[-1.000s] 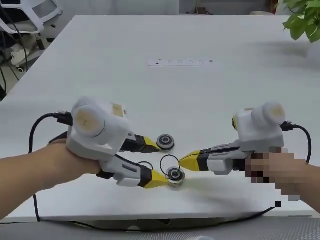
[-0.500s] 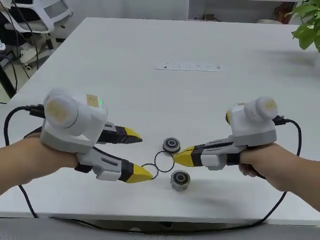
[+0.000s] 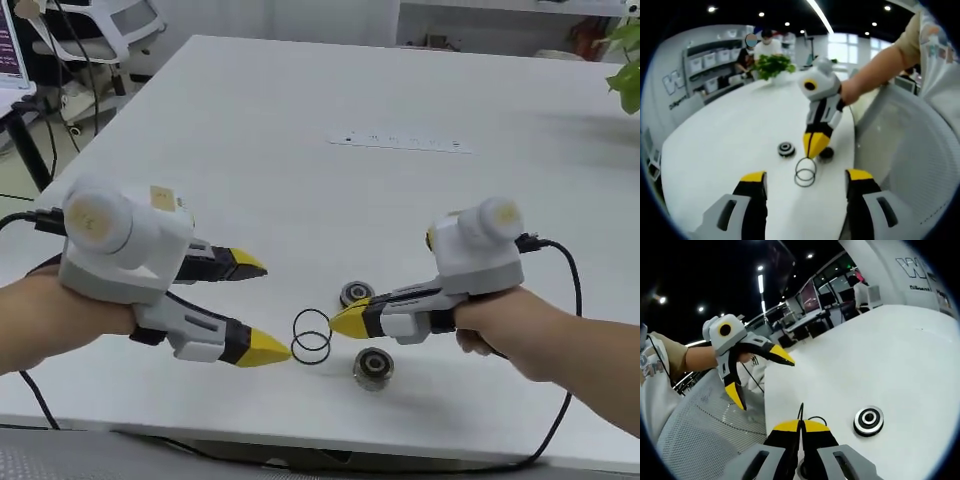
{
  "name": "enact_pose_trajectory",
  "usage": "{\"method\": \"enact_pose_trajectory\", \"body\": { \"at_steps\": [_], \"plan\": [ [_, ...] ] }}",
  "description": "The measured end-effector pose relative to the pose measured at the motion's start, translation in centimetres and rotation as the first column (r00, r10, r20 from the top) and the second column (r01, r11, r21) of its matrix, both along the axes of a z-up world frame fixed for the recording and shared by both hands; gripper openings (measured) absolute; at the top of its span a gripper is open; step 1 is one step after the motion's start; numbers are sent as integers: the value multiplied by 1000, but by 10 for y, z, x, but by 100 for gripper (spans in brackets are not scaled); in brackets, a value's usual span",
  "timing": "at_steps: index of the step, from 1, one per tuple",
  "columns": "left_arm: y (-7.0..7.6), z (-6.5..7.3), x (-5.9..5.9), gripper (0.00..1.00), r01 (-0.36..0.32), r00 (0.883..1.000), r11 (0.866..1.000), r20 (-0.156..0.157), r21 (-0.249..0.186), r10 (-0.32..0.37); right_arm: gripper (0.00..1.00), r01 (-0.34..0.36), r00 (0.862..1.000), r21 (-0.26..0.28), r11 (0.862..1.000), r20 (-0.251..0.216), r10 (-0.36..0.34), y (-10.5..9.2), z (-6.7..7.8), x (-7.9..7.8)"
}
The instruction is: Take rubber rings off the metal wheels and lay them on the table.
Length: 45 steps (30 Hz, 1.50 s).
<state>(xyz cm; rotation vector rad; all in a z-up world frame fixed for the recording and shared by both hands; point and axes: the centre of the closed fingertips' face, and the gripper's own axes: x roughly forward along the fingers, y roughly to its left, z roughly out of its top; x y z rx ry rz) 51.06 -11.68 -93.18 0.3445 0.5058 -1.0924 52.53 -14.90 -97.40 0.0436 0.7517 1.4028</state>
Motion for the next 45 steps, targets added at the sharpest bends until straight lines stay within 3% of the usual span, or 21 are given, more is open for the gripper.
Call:
{"method": "enact_pose_trajectory", "body": {
  "at_steps": [14, 20, 29, 45],
  "plan": [
    [8, -7, 0, 65, -26, 999, 1000, -23, -2, 26, 0, -1, 1000, -72, 997, -13, 0, 3, -23, 3],
    [8, -8, 0, 66, -32, 999, 999, -25, -2, 32, 0, 9, 1000, -106, 994, 12, -8, -2, -30, 8],
    [7, -11, 0, 66, -33, 999, 999, -30, 3, 33, 0, -1, 999, -139, 990, 51, 8, -5, -35, 10],
    [4, -10, 7, 66, -21, 999, 1000, -37, 7, 21, 14, 6, 996, -143, 990, 94, 8, -13, -28, 14]
  ]
}}
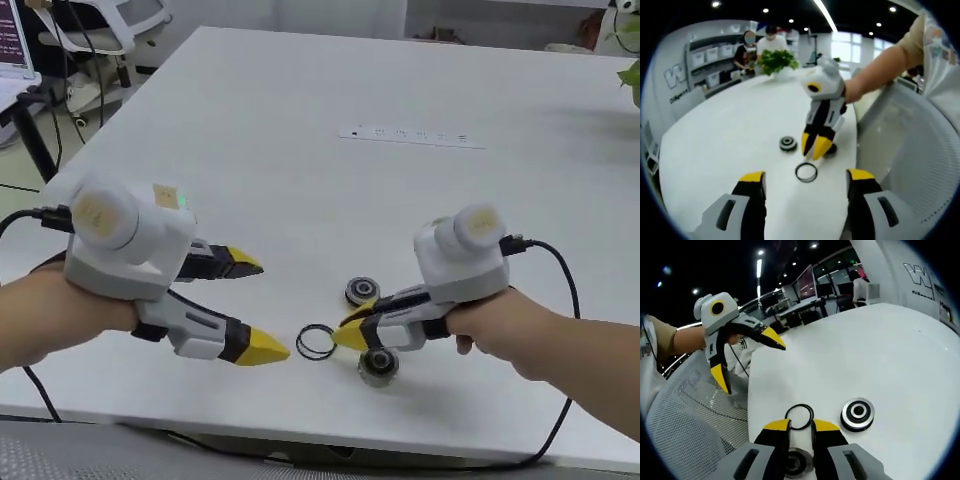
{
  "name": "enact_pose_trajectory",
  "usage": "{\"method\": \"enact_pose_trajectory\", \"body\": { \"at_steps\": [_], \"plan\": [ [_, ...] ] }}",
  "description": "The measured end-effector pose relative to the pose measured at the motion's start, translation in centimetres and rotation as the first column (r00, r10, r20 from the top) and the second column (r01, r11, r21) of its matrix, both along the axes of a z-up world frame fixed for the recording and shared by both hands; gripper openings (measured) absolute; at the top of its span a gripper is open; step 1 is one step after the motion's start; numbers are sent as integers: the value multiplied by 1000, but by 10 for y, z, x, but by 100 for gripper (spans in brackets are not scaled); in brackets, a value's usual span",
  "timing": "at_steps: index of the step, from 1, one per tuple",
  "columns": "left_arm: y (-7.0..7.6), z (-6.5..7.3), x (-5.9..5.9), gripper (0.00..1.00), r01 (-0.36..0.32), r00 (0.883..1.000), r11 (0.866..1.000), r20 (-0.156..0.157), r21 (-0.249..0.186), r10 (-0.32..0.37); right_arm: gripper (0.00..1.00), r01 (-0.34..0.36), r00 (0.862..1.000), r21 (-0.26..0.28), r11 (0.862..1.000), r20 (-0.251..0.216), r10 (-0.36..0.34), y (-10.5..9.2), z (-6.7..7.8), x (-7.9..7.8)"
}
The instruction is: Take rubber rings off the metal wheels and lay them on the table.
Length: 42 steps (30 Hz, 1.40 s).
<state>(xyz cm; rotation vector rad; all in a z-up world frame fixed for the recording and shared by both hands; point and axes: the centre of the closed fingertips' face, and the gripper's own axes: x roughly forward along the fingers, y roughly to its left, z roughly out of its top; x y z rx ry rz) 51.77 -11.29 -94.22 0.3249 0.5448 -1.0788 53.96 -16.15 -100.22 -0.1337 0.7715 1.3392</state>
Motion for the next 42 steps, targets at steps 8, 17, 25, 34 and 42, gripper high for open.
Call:
{"method": "enact_pose_trajectory", "body": {
  "at_steps": [8, 17, 25, 34, 42],
  "plan": [
    [-7, 6, 15, 65, 3, 1000, 1000, 9, -10, -3, 18, 40, 999, 34, 999, 33, -41, -12, 15, 17],
    [-16, 5, 31, 63, 1, 1000, 1000, 1, -20, -1, 19, 85, 993, 52, 995, 74, -89, -29, 26, 33],
    [-28, -1, 47, 59, 11, 1000, 1000, 3, -7, -11, 23, 97, 988, 32, 995, 115, -100, -38, 26, 43],
    [-37, -14, 57, 55, 24, 1000, 1000, -12, 13, -23, 26, 104, 983, 2, 995, 154, -103, -45, 16, 52],
    [-41, -26, 63, 51, 34, 999, 999, -24, 34, -33, 27, 92, 981, -15, 996, 174, -88, -45, 8, 56]
  ]
}}
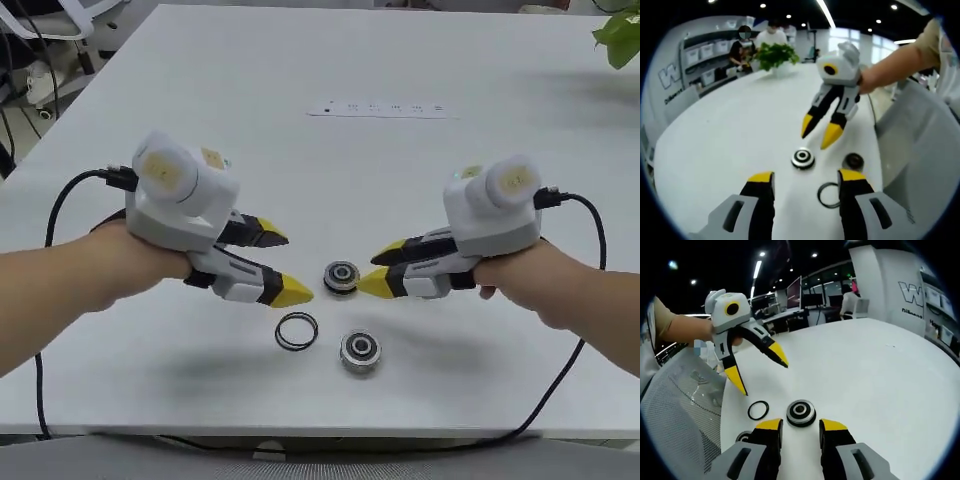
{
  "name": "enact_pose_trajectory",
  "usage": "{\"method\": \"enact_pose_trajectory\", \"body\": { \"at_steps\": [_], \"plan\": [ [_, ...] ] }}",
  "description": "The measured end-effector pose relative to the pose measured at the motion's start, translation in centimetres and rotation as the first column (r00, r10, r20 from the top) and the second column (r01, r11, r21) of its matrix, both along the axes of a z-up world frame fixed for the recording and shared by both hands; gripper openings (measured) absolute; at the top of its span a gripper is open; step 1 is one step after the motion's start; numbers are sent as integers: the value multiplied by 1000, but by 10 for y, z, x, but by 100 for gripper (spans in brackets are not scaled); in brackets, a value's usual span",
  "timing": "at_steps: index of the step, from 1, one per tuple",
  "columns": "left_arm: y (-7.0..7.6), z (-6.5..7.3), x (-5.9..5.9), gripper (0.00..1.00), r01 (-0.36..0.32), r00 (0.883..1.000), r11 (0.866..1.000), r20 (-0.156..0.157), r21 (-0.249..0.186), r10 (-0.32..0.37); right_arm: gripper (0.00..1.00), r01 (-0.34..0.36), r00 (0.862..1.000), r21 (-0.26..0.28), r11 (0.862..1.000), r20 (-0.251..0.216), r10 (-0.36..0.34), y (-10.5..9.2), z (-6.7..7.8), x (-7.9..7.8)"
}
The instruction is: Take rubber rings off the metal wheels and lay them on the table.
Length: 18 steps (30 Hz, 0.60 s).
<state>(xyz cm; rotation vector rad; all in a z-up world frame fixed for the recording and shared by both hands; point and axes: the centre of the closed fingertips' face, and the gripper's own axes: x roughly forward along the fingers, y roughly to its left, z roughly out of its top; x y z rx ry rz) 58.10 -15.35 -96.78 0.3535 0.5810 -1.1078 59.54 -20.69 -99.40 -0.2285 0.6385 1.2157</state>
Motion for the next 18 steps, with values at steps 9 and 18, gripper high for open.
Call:
{"method": "enact_pose_trajectory", "body": {
  "at_steps": [9, 18],
  "plan": [
    [-5, -8, 4, 46, 14, 1000, 1000, -7, 13, -13, 26, -15, 1000, -15, 1000, 16, 16, 2, -7, 3],
    [-18, -15, 10, 41, 22, 1000, 1000, -19, 5, -22, 26, -20, 1000, -31, 999, 10, 20, 0, -12, 6]
  ]
}}
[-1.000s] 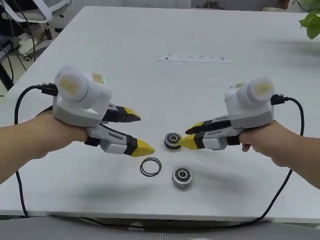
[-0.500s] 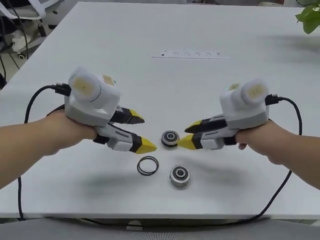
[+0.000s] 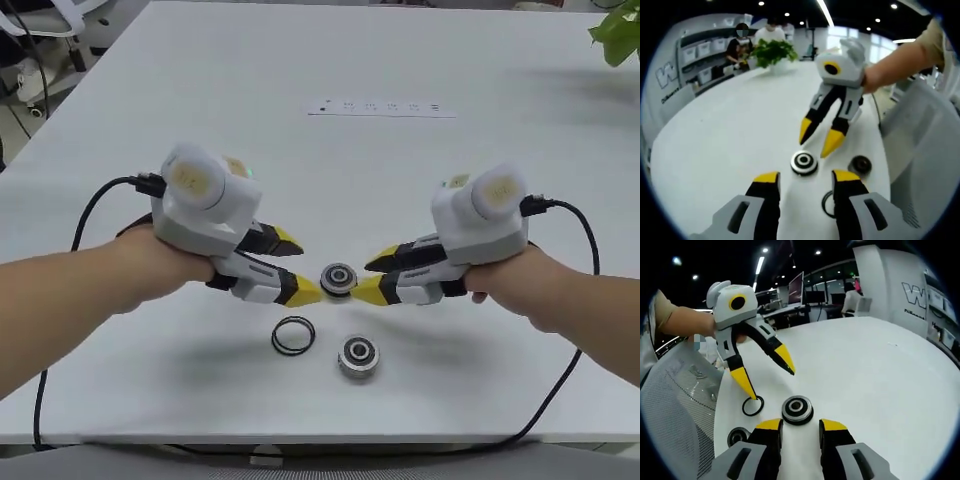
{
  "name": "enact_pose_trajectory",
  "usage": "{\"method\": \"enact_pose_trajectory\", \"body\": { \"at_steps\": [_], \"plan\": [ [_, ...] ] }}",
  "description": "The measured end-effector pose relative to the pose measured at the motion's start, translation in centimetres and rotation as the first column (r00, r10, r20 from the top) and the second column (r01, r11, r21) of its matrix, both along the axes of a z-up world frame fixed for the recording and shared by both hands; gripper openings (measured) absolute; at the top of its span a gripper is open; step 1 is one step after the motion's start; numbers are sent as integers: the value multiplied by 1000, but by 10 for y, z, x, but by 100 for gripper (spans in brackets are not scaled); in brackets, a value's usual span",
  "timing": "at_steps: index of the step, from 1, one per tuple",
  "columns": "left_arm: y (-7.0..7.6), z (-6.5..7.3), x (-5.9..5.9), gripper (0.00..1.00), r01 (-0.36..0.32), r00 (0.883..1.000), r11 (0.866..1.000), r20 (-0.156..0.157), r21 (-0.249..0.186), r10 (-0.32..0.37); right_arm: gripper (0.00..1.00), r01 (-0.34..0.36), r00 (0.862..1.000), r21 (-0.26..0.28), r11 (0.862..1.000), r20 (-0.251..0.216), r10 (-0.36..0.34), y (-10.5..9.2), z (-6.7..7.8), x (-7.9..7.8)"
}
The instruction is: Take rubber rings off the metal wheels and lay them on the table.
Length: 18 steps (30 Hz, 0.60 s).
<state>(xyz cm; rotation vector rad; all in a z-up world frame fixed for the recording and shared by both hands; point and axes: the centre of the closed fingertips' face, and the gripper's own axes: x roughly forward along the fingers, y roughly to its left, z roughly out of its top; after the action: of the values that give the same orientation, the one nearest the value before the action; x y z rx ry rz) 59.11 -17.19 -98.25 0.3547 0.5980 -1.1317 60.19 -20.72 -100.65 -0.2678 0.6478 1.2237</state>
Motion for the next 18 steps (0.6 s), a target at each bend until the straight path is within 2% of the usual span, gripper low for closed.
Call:
{"method": "enact_pose_trajectory", "body": {
  "at_steps": [18],
  "plan": [
    [-20, -12, 8, 28, 12, 1000, 1000, -12, 2, -12, 26, -5, 1000, 1, 1000, -8, 5, 3, -5, 1]
  ]
}}
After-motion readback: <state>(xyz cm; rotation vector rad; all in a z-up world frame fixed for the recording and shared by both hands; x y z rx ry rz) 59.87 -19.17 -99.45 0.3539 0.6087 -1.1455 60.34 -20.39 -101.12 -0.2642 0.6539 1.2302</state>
